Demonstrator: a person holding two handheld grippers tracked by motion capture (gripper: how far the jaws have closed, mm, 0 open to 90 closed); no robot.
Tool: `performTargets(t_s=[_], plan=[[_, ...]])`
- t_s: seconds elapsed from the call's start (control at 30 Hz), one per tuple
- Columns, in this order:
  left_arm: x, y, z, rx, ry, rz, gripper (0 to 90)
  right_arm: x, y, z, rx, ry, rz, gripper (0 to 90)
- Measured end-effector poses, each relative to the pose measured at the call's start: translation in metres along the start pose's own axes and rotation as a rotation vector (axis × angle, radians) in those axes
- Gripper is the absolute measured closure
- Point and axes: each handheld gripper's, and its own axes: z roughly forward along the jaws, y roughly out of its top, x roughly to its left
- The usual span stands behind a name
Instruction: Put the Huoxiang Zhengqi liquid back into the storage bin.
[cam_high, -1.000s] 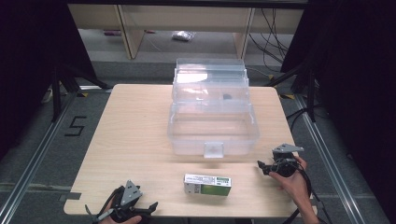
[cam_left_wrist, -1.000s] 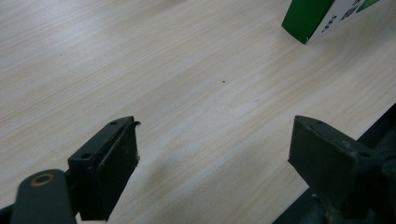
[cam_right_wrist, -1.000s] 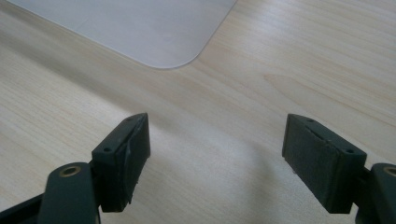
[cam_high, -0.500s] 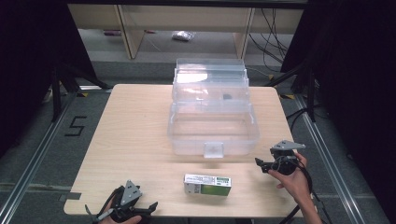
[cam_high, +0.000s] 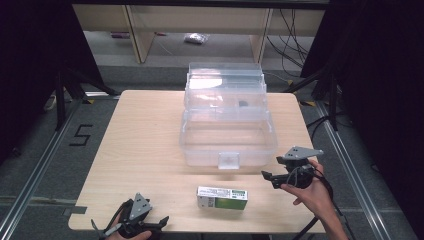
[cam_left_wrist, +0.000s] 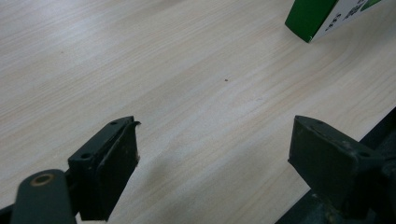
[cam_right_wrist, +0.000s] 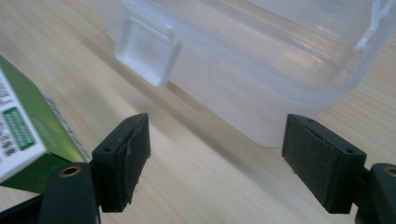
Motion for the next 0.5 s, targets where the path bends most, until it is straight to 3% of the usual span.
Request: performTargets(t_s=[0.3,0.43,0.5], plan=[[-0.001,0.0,0.001,-0.014,0.01,-0.02,15.0,0.025,0.02,-0.012,-0.006,0.067,-0.068,23.5],[0.001,0.0,0.0,-0.008,0.003,-0.009,15.0,0.037,0.028,-0.014,-0.012,0.102,-0.127,23.5],[-0.001,0.0,0.001,-0.016,0.009,-0.023,15.0,0.045,0.033,-0.014,-0.004,0.118,-0.163,23.5]])
